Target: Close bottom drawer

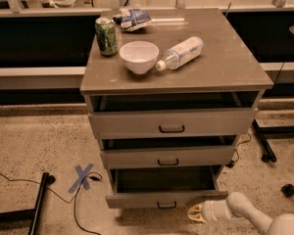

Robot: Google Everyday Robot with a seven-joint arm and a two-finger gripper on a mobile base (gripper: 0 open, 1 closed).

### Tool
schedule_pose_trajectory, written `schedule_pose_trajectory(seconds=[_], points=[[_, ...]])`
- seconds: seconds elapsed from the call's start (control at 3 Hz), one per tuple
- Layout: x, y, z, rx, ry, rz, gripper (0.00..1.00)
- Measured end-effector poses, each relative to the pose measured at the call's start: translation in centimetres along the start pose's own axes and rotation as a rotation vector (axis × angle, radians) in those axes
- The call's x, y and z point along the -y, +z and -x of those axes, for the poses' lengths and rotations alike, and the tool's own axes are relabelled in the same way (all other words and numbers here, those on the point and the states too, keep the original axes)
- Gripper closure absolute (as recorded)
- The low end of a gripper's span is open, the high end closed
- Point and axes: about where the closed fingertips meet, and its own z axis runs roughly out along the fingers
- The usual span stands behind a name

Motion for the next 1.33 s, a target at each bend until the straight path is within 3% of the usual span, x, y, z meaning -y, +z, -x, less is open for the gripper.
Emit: schedule_pose_trajectory(seconds=[0.67,1.0,1.33], points=[[3.8,2.0,-0.3,-0.069,-0.033,-0.106,1.00],[5.9,2.4,-0.3,-0.048,-0.016,-0.154,1.00],[8.3,2.2,0.0,-0.013,-0.035,-0.190,1.00]])
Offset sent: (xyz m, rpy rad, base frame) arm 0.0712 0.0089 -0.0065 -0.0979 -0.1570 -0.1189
